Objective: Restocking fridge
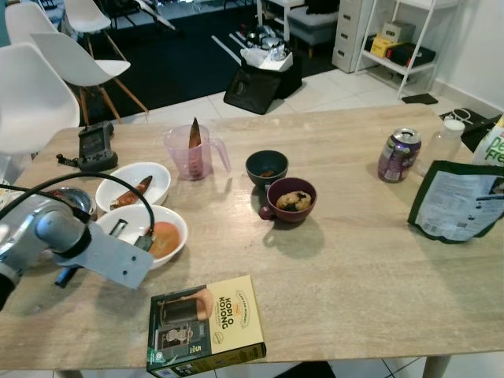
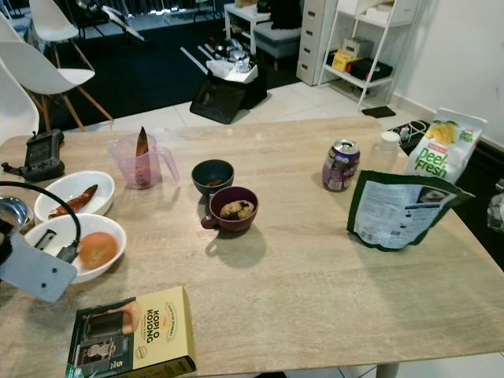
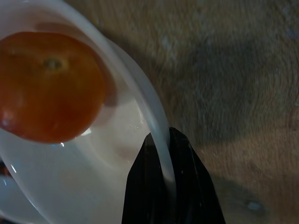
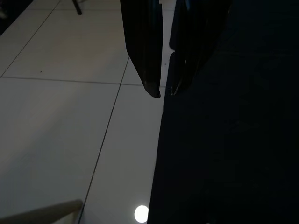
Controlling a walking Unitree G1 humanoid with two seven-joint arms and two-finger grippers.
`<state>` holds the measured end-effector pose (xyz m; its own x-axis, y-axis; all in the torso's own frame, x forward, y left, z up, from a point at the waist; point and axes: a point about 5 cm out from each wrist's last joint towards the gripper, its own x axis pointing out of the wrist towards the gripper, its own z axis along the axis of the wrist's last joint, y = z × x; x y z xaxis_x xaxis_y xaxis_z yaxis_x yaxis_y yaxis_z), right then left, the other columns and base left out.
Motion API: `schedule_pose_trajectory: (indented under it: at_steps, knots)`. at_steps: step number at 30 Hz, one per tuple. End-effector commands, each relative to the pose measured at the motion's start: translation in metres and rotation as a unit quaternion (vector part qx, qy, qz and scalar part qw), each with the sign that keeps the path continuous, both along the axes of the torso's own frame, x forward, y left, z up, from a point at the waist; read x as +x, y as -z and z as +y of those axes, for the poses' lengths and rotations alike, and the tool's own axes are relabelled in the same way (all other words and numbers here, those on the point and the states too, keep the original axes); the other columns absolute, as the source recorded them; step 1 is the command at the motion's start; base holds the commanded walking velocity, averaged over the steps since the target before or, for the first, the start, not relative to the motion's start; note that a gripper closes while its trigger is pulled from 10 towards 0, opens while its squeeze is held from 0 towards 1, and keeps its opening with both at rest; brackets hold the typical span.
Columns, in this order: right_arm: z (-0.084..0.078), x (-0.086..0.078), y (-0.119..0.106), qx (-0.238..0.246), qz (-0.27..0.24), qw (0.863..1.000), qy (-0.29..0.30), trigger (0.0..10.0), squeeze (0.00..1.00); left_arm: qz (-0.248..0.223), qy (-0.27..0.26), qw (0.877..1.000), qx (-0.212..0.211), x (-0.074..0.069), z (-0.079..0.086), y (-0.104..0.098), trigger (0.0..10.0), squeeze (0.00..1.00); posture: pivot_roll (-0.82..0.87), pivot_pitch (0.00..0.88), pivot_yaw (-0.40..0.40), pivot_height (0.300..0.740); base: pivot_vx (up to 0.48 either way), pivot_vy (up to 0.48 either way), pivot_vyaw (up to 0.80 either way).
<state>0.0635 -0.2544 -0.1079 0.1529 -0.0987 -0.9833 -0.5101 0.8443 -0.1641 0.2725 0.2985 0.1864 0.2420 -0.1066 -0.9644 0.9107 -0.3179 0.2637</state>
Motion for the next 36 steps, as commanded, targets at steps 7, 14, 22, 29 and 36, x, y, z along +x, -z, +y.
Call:
schedule_pose_trajectory:
  at_steps: [7, 14, 22, 29, 36]
  knots:
    - [0.004, -0.001, 0.001, 0.007, 0.003, 1.0, -0.005, 10.0, 0.0, -0.047, -0.058, 0.997, -0.02, -0.01, 0.007, -0.017, 10.0, 0.0, 0.07, 0.0, 0.025, 0.74, 0.0, 0.0, 0.0]
    - [0.005, 0.002, 0.001, 0.005, 0.004, 1.0, -0.019, 10.0, 0.0, -0.045, -0.079, 0.995, -0.034, -0.024, 0.003, -0.015, 10.0, 0.0, 0.09, 0.0, 0.005, 0.74, 0.0, 0.0, 0.0]
    - [0.006, 0.004, 0.001, 0.005, 0.002, 1.0, -0.026, 10.0, 0.0, -0.044, -0.09, 0.995, -0.029, -0.035, 0.0, -0.017, 10.0, 0.0, 0.11, 0.0, -0.008, 0.74, -0.329, 0.0, 0.0]
    - [0.008, 0.004, 0.002, 0.006, 0.004, 1.0, -0.03, 10.0, 0.0, -0.042, -0.101, 0.994, -0.01, -0.042, 0.001, -0.023, 10.0, 0.0, 0.11, 0.0, -0.007, 0.74, -0.341, 0.0, 0.0]
    - [0.011, 0.004, 0.002, 0.009, 0.005, 0.999, -0.031, 10.0, 0.0, -0.042, -0.119, 0.992, 0.01, -0.046, 0.008, -0.026, 10.0, 0.0, 0.12, 0.0, -0.001, 0.74, -0.292, 0.0, 0.0]
